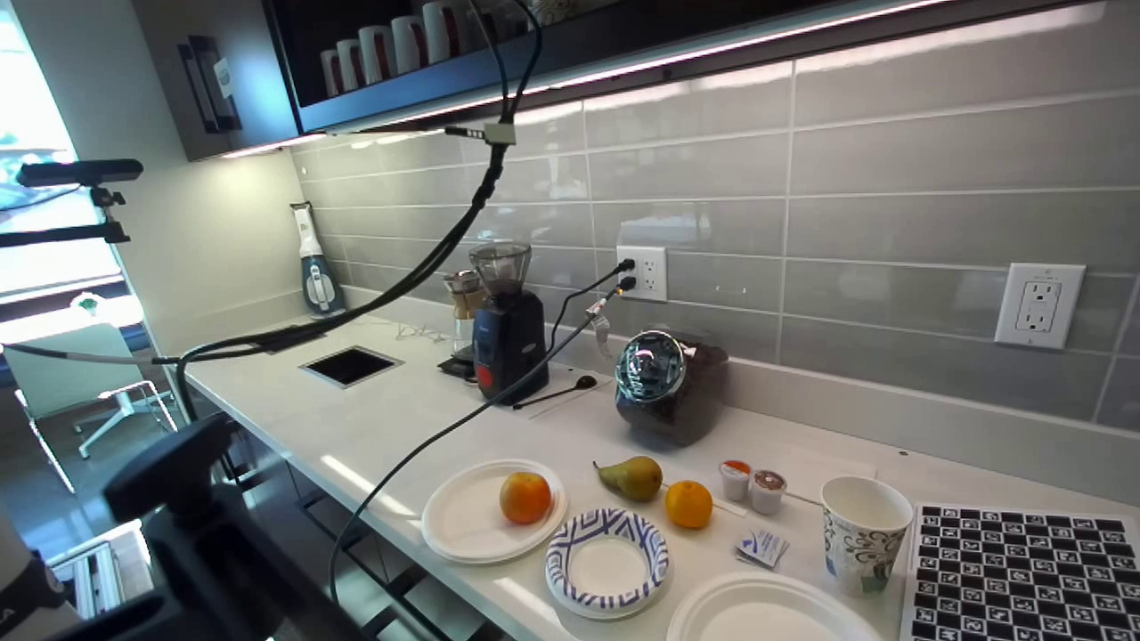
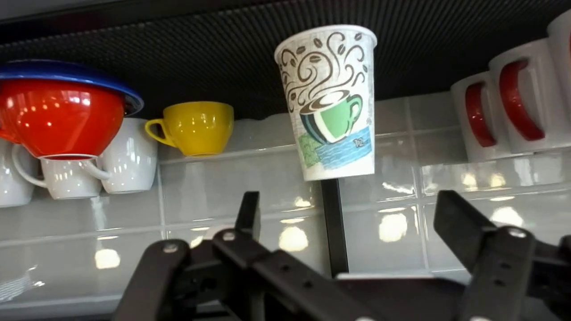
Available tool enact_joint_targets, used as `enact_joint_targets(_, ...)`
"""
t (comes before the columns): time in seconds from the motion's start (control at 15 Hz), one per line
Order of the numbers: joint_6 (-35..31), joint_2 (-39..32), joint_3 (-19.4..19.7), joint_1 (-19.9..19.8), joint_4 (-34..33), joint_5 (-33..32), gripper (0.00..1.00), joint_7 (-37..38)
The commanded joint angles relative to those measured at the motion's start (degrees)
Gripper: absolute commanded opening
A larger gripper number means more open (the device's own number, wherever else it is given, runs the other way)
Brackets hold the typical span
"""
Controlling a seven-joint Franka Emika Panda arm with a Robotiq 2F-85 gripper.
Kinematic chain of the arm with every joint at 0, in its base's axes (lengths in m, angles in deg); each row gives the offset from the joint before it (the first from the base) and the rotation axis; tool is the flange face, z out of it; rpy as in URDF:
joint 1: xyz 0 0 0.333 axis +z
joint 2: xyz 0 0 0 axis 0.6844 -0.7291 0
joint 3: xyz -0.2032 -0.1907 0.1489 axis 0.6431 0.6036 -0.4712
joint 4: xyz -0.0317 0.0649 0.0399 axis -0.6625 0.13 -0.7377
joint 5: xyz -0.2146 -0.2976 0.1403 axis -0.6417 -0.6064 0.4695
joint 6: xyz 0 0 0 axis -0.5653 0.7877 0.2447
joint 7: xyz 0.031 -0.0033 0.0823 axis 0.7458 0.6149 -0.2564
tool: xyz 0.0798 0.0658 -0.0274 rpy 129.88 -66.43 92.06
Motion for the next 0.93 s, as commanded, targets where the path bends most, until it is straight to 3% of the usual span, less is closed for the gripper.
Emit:
enact_joint_targets(0.0,4.3,-6.4,0.2,-1.2,-8.1,1.4,1.0,-4.5)
enact_joint_targets(0.67,11.1,-15.7,-4.0,-6.7,-18.2,-1.1,1.0,-10.0)
enact_joint_targets(0.87,10.3,-17.4,-5.5,-7.5,-20.1,-0.5,1.0,-11.2)
